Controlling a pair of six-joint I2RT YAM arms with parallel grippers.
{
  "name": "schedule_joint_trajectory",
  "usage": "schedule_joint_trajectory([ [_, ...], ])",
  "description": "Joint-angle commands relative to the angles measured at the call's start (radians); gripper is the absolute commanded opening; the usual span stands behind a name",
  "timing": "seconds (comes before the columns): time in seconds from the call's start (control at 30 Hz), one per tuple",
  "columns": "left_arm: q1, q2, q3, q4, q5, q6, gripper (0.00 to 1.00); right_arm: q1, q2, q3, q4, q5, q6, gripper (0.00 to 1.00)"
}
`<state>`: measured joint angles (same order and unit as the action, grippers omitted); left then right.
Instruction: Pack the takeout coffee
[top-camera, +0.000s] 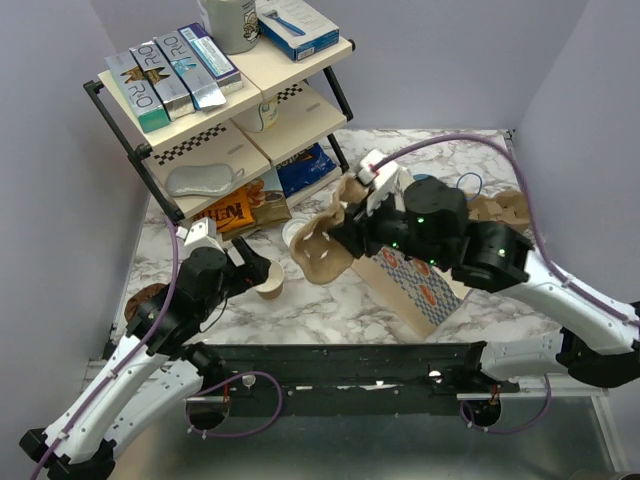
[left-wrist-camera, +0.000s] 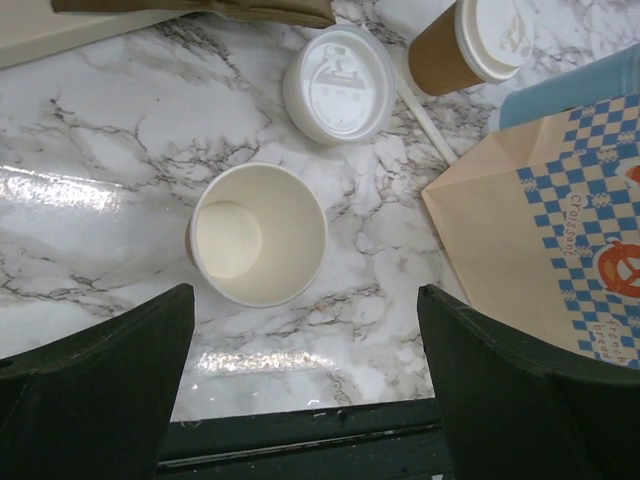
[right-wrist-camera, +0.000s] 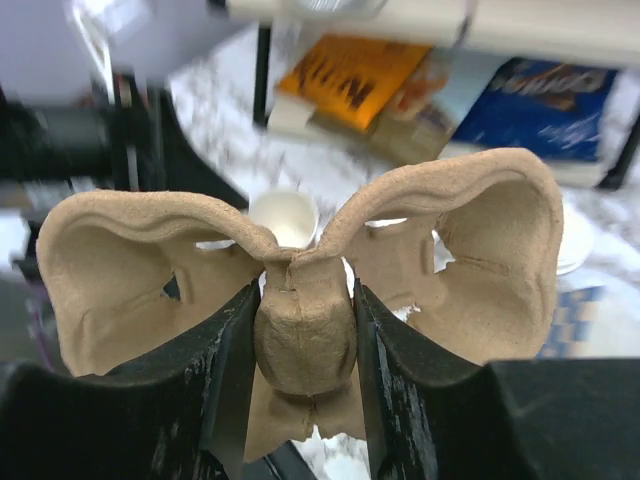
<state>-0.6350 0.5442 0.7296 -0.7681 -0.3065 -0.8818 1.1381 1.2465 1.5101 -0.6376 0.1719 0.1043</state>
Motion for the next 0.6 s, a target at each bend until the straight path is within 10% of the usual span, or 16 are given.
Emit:
schedule_joint_trajectory([
  [0.0,0.001,0.058,0.074,0.180,0.055,0.043,0.99,-0.015,-0.028,0.165,-0.071,0.201,0.079,0.48],
  [0.43,0.001,0.736,0.505,0.804,0.694,0.322,0.99,-0.285,-0.203,0.127,-0.096,0.259,0.345,0.48],
  [0.57,-0.018,0.985,0.725,0.742,0.897,0.394,0.99,-0.293,-0.291,0.085,-0.111,0.302,0.386,0.48],
])
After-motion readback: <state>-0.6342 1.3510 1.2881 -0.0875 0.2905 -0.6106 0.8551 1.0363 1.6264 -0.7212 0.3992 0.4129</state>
